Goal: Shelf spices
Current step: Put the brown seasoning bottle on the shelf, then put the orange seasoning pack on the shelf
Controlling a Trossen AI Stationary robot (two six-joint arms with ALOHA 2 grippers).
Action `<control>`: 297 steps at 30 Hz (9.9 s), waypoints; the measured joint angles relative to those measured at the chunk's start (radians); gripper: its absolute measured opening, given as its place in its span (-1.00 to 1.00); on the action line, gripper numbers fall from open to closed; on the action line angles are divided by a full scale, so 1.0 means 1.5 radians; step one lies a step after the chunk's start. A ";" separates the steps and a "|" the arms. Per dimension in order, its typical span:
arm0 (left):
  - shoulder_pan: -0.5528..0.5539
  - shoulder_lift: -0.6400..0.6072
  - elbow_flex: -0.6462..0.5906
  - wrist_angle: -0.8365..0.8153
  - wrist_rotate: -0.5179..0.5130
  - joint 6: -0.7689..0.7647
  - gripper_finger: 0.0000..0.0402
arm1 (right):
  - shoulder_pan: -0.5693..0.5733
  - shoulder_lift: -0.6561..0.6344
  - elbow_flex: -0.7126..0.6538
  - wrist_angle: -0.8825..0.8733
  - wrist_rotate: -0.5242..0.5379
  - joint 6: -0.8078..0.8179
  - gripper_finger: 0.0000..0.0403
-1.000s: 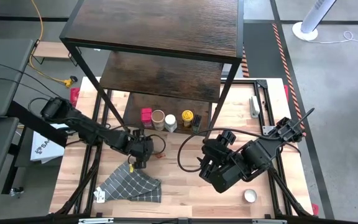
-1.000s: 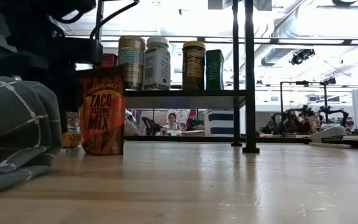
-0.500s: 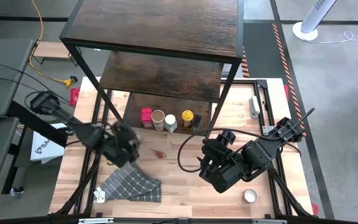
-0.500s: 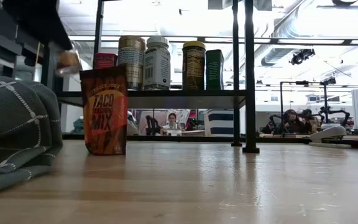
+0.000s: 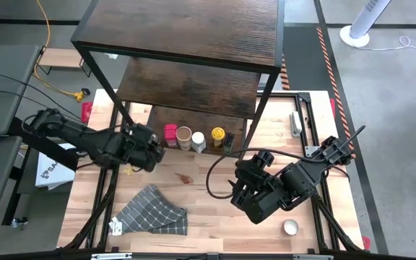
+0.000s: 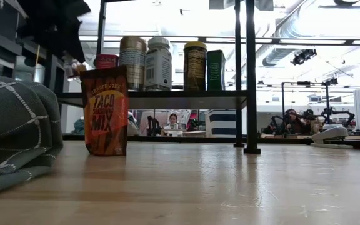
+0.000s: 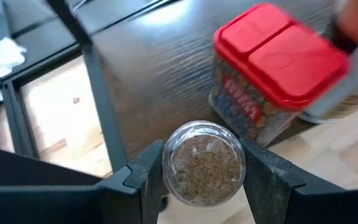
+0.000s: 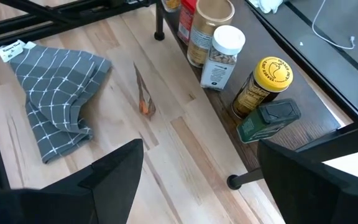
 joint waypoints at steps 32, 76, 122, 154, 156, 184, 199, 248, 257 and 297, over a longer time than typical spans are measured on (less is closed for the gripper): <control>0.134 0.075 0.000 0.106 -0.033 -0.051 -0.17 | -0.007 0.000 0.000 0.003 0.001 -0.002 0.54; 0.016 -0.207 0.000 0.225 0.426 0.349 0.01 | -0.007 -0.001 0.000 0.003 -0.007 -0.016 0.54; -0.065 0.256 0.028 0.306 0.335 0.558 -0.92 | -0.009 -0.001 0.000 0.000 -0.056 -0.033 0.54; 0.016 -0.001 0.141 -0.245 0.056 -0.196 -1.00 | -0.012 -0.001 0.000 0.000 -0.023 -0.087 0.54; 0.048 0.000 0.151 -0.232 0.076 -0.133 -1.00 | -0.012 -0.001 0.000 0.000 -0.023 -0.087 0.54; 0.319 0.067 0.174 -0.132 0.226 0.289 -0.97 | -0.012 -0.001 0.000 0.003 -0.018 -0.082 0.54; 0.318 0.048 0.174 -0.046 0.181 0.357 -0.47 | -0.012 0.000 0.000 0.003 -0.017 -0.068 0.54; 0.172 -0.144 0.175 0.010 0.293 0.334 -0.08 | -0.042 0.000 0.000 0.003 -0.040 -0.060 0.54; 0.114 -0.144 0.175 -0.008 0.272 0.315 -0.08 | -0.052 0.000 0.000 0.003 -0.067 -0.045 0.54; 0.075 -0.144 0.174 -0.003 0.255 0.340 -0.08 | -0.073 0.000 0.000 0.003 -0.122 0.008 0.54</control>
